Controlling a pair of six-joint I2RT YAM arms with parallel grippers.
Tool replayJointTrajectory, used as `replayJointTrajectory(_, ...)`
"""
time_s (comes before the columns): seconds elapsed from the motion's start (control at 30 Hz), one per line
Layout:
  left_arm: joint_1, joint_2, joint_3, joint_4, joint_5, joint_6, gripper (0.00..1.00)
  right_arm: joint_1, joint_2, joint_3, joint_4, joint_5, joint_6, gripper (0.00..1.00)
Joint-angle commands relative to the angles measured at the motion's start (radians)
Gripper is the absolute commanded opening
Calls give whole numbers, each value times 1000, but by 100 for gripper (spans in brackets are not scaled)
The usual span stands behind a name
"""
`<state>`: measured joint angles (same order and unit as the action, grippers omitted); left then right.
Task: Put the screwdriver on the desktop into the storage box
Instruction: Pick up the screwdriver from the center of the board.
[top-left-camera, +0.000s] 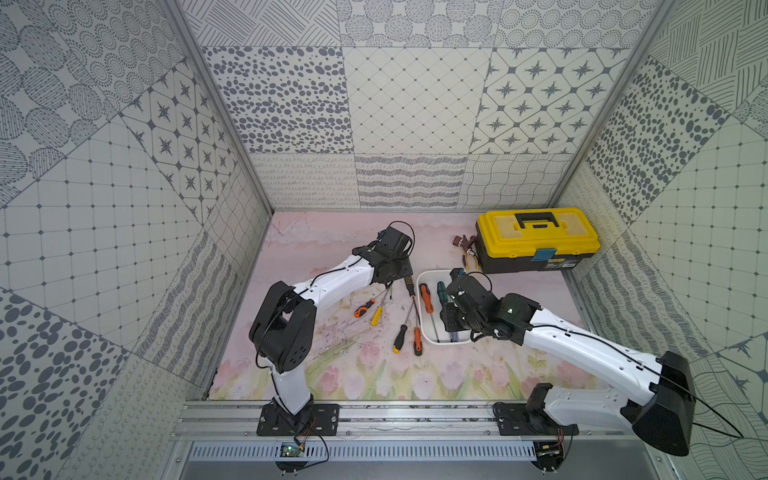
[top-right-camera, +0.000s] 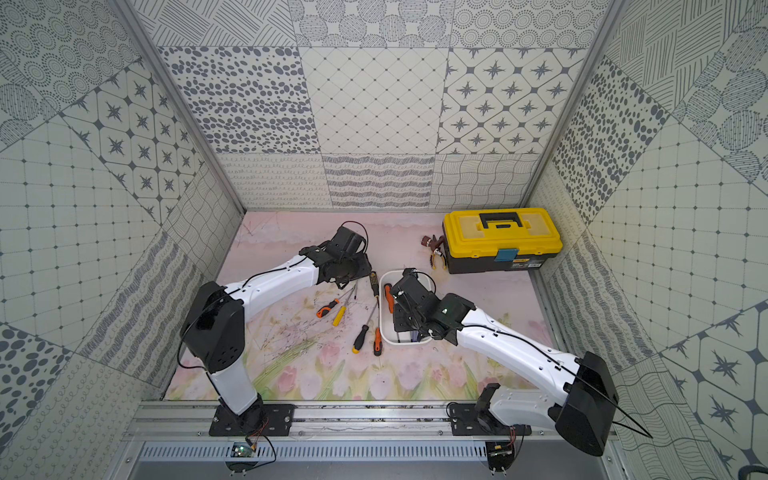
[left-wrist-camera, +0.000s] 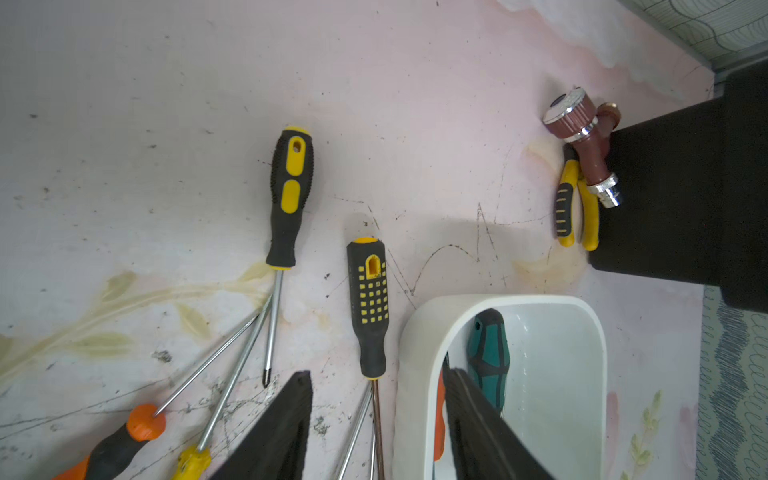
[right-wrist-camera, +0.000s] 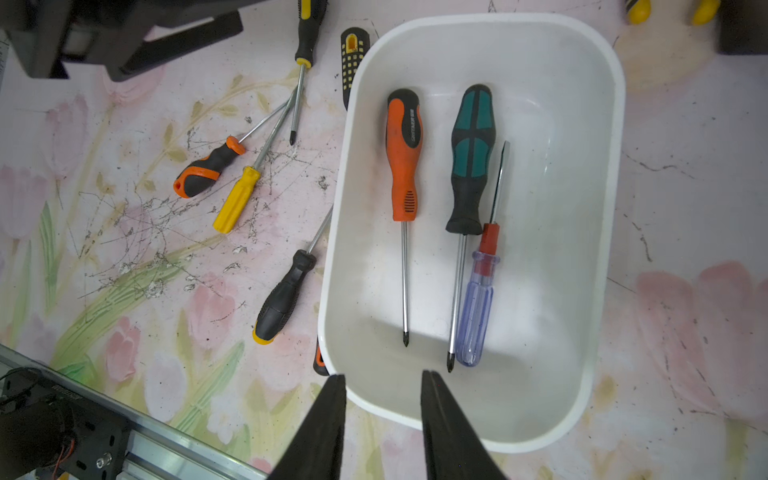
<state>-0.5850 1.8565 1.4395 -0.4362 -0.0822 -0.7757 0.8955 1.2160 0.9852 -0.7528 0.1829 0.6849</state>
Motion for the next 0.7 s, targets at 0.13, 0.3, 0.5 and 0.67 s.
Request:
replayJointTrajectory(0.13,9,187,157,-67,50,41,55,0,-13,-28,41,-13,25,33)
replayJointTrajectory(0.3,2,250,194,-92,53,40,55,2,-16,-30,45,-15,28,33)
replayJointTrajectory(0.5,-3,296,234,-150,2,40,55,-1,-34,-59,109,-69,35,42)
replayJointTrajectory(0.67,-15,340,268,-192,-33,43,53,-14,-54,-74,172,-157,63,63)
